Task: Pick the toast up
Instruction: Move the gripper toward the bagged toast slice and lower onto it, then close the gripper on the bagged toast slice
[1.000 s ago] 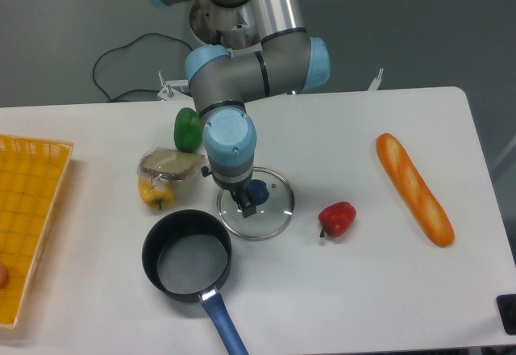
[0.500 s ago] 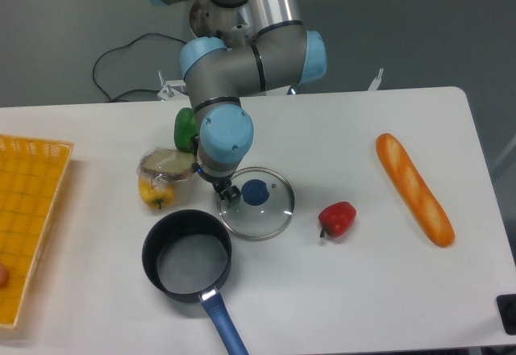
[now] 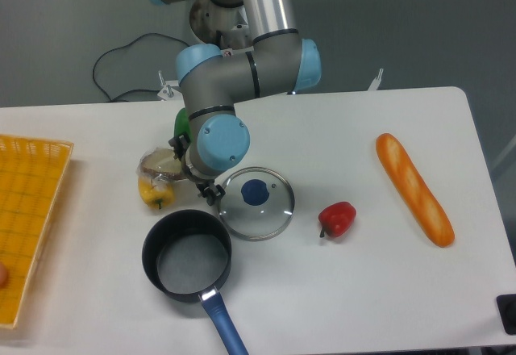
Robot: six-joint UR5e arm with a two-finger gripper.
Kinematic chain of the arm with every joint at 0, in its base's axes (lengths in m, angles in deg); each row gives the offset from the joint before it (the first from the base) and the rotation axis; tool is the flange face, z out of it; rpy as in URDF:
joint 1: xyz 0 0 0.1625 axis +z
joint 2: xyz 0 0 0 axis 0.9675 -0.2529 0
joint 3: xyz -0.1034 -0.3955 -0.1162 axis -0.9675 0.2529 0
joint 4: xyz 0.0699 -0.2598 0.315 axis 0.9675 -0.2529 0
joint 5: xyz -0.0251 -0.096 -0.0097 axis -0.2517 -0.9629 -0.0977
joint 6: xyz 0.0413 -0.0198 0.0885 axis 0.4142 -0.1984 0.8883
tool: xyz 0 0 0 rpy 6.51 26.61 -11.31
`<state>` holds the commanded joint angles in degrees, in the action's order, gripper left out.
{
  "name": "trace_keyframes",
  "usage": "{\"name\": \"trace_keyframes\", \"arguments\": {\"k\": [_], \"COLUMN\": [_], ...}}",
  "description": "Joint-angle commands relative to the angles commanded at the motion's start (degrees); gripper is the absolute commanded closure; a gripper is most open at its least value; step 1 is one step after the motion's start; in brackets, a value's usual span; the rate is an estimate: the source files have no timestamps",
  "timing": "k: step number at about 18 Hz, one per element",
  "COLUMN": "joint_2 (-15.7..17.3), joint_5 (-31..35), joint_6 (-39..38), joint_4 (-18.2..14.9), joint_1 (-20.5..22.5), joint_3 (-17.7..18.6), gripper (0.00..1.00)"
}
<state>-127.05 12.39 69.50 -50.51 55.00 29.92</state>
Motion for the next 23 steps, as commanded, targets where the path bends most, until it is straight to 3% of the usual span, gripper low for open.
{"name": "trace_keyframes", "arguments": {"k": [20, 23], "joint_2": [-1.2, -1.4], "joint_5": [0.6, 0.7], "joint_6": [0.6, 0.4], "joint_4": [-0.1, -0.3], "joint_1": [-2.1, -2.1], "joint_3": [0.7, 0.6], "gripper": [0.01, 0.31]}}
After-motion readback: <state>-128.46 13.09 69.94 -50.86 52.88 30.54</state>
